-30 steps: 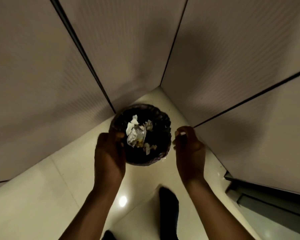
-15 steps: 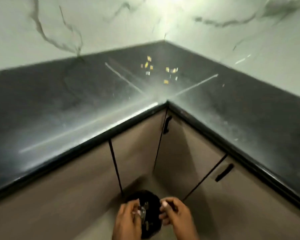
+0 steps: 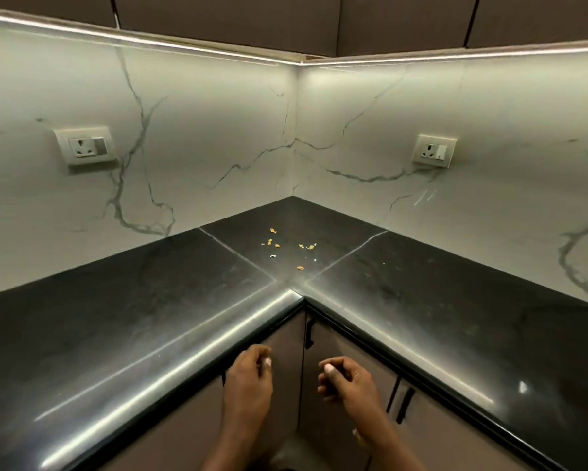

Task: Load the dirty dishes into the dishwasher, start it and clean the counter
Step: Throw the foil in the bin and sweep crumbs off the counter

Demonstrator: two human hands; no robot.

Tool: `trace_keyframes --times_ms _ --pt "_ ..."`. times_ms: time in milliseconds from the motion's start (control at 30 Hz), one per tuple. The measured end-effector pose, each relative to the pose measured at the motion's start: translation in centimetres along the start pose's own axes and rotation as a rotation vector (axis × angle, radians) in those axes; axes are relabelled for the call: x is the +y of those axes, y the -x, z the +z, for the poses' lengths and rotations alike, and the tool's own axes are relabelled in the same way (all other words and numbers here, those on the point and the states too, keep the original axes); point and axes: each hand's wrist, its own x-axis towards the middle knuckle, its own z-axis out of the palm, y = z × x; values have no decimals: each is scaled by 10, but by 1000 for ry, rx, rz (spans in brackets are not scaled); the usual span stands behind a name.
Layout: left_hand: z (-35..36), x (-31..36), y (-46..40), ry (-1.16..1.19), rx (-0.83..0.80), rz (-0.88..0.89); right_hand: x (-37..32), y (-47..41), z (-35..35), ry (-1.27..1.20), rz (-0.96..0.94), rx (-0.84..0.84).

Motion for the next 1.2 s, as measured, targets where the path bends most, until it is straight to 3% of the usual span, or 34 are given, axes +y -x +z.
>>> trace_keyframes --times_ms 67,133,233,300,400,667,833,933,1033,1100,1200 --pt "4 3 -17 93 1 -99 -8 -22 -5 -3 -20 12" --pt "15 7 -32 373 43 -277 -11 -52 -12 11 -32 9" --pt "44 16 -58 832 292 -424 -14 -107 -23 55 -49 -12" --pt "69 16 -84 991 455 -464 -15 -152 -27 72 -49 -42" --pt "109 5 -136 1087 542 -494 -20 -222 -32 106 -110 -64" --pt "170 -31 -269 725 527 -465 -26 -439 -48 634 -488 -103" --pt "181 -57 -313 149 368 -461 -28 -542 -38 947 -589 -295" --pt "191 -74 -330 -171 299 -363 -21 -592 -28 1122 -573 -391" --pt "203 -80 -331 -385 213 -332 -4 -598 -16 1281 -480 -419" --pt "205 -77 -330 -473 175 -322 2 -566 -5 1263 -506 -427" --pt "206 -77 -332 -519 152 -345 2 -495 10 1165 -579 -634"
